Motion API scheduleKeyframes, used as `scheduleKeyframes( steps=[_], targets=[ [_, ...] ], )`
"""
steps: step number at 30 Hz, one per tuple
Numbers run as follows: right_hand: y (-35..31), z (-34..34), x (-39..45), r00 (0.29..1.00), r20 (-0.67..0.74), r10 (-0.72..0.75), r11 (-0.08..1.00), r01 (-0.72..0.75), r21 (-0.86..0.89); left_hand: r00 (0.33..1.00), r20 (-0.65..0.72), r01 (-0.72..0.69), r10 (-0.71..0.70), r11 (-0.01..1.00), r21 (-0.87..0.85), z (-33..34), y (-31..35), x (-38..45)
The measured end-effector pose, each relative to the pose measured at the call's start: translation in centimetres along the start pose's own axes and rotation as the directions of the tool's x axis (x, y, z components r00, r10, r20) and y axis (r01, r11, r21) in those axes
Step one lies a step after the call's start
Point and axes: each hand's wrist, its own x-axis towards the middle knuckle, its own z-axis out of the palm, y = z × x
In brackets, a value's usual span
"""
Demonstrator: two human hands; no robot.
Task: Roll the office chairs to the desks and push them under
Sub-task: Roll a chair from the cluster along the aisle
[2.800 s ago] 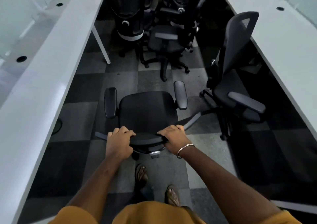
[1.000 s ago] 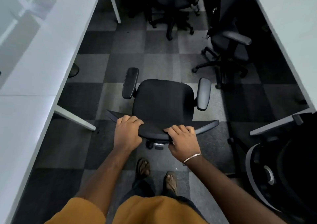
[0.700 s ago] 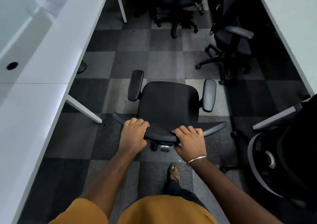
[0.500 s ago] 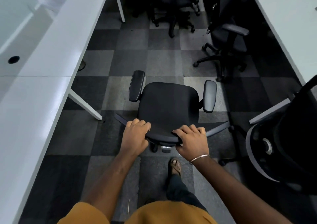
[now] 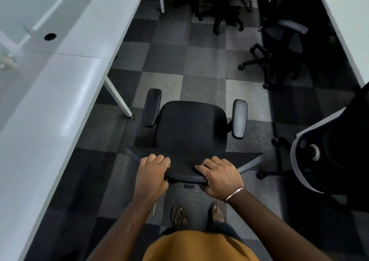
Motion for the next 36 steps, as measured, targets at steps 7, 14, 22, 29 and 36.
scheduleKeyframes(
  steps=[7, 14, 22, 29, 36],
  targets=[
    [1.8, -0.8, -1.6, 0.977, 0.041, -0.21, 0.977, 0.211, -0.028, 0.98, 0.01, 0.2, -0.2, 0.978, -0.059, 1.1, 3.8, -6.6],
    [2.3, -1.9, -3.0, 0.969, 0.121, -0.217, 0.971, 0.226, -0.071, 0.937, -0.032, 0.347, -0.348, 0.937, -0.051, 2.1, 9.3, -11.8],
    [-1.7, -1.6, -4.8, 0.94, 0.132, -0.315, 0.946, 0.323, -0.038, 0.873, -0.054, 0.488, -0.485, 0.871, 0.053, 2.2, 10.7, -17.8],
    [-3.4, -1.5, -4.4, 0.891, 0.161, -0.425, 0.898, 0.437, -0.048, 0.864, -0.056, 0.503, -0.5, 0.858, 0.103, 2.4, 10.9, -20.3],
    [-3.6, -1.9, -1.4, 0.848, 0.186, -0.496, 0.855, 0.515, -0.064, 0.87, -0.062, 0.492, -0.489, 0.868, 0.059, 2.2, 10.0, -19.8]
  ],
)
